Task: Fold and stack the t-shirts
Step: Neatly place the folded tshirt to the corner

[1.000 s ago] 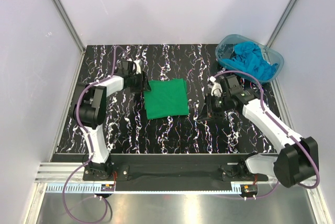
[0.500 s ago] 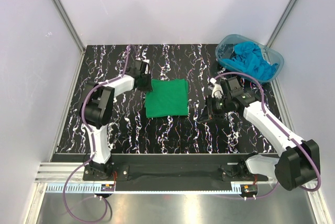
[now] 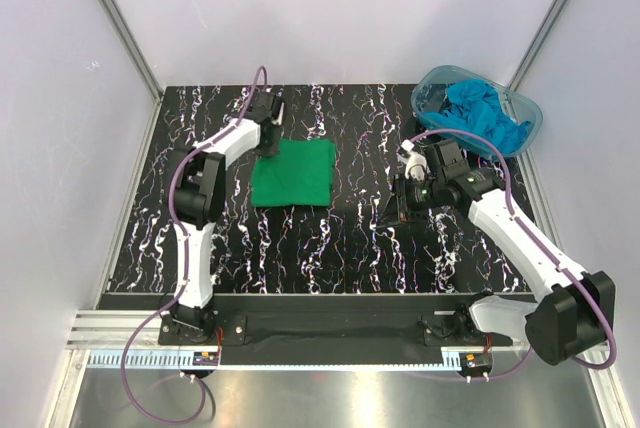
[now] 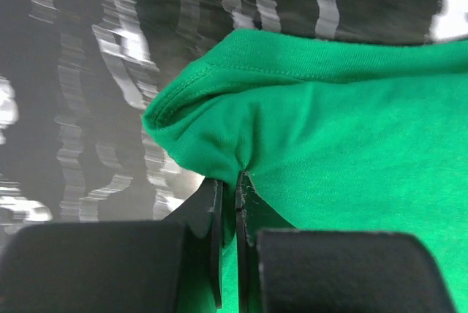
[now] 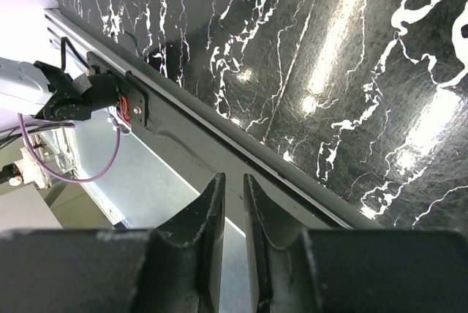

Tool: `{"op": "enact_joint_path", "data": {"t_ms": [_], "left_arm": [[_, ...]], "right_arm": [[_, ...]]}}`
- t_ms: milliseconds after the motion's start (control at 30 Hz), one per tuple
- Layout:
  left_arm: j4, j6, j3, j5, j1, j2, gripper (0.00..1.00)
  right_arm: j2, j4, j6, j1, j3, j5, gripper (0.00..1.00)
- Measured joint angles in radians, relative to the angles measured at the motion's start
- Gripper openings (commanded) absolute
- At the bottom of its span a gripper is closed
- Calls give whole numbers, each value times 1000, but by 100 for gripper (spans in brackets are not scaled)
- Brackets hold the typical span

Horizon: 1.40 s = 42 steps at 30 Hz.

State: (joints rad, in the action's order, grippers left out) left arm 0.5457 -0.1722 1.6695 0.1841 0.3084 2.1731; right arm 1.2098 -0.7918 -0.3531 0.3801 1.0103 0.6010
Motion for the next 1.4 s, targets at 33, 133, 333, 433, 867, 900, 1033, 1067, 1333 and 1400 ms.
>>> {"op": "enact_joint_path", "data": {"t_ms": [33,133,333,433,867,900,1033,1067,1333,1400], "left_arm": [[12,28,17,26,-10,9,0],[38,126,72,85,-67,36,0],[2,343,259,182,-208,152,0],[-27,438,386,205,-264,241,0],[-244,646,555,206,-403,369,0],[-263,652,566,206,-407,379,0],[-323,656,608,206,-409,420,0],[-337,655,608,208,-408,426,0],[-457,667,606,235,-405,473,0],[-481,669,606,253,-407,478,0]], "right_arm": [[2,0,0,0,2,-1,22],[35,-20,2,0,9,-11,22],[153,-43,1,0,62,-34,22],[179,-45,1,0,86,-42,22],[230,-127,32,-5,179,-142,21],[243,-129,37,-6,185,-145,21],[280,-148,52,-16,202,-154,20],[288,-153,56,-21,204,-156,21],[336,-166,71,-63,215,-164,20],[348,-175,75,-68,221,-164,20]]}}
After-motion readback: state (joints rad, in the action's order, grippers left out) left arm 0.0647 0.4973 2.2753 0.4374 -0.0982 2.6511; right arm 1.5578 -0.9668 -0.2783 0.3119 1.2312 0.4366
